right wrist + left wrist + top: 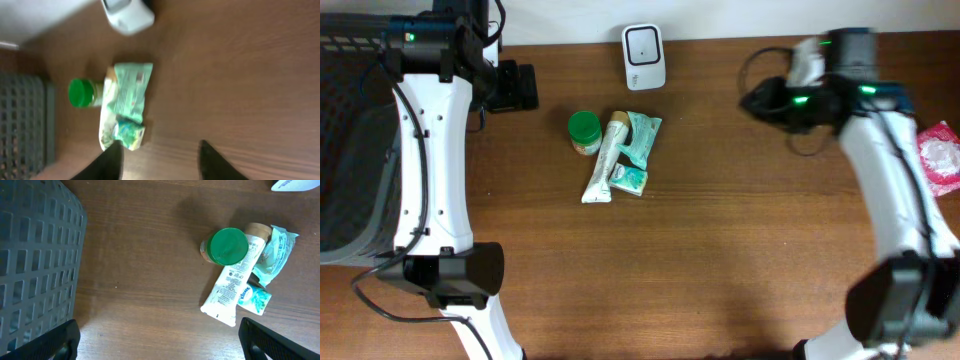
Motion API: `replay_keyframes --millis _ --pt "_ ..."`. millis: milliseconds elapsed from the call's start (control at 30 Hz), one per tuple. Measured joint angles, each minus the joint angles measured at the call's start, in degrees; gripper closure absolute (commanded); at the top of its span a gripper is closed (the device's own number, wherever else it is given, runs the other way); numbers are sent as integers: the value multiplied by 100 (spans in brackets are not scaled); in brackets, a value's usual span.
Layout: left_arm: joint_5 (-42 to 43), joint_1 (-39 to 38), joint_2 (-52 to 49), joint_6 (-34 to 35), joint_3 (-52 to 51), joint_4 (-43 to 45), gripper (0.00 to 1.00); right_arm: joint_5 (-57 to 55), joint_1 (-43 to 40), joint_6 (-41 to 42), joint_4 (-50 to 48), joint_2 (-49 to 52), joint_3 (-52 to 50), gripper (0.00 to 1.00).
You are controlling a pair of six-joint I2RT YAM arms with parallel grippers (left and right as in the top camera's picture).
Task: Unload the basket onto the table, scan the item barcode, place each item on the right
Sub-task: 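Move the right gripper to the green Kleenex pack and grasp it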
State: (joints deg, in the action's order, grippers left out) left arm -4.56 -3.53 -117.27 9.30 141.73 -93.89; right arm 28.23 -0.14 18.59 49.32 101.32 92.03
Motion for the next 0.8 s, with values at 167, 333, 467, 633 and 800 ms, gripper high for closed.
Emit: replay_keyframes --millis 167,333,467,633,800 --pt "2 0 0 0 0 0 1 -4 1281 -120 59 1368 0 96" --pt "2 0 0 0 0 0 1 -20 2026 -125 -166 1930 0 96" --pt "2 0 0 0 0 0 1 -190 2245 -116 -365 1930 0 25" --pt "2 0 0 0 0 0 1 -525 2463 -164 -501 1930 0 18" --pt "2 0 0 0 0 0 1 -785 2608 -184 -942 1978 0 32"
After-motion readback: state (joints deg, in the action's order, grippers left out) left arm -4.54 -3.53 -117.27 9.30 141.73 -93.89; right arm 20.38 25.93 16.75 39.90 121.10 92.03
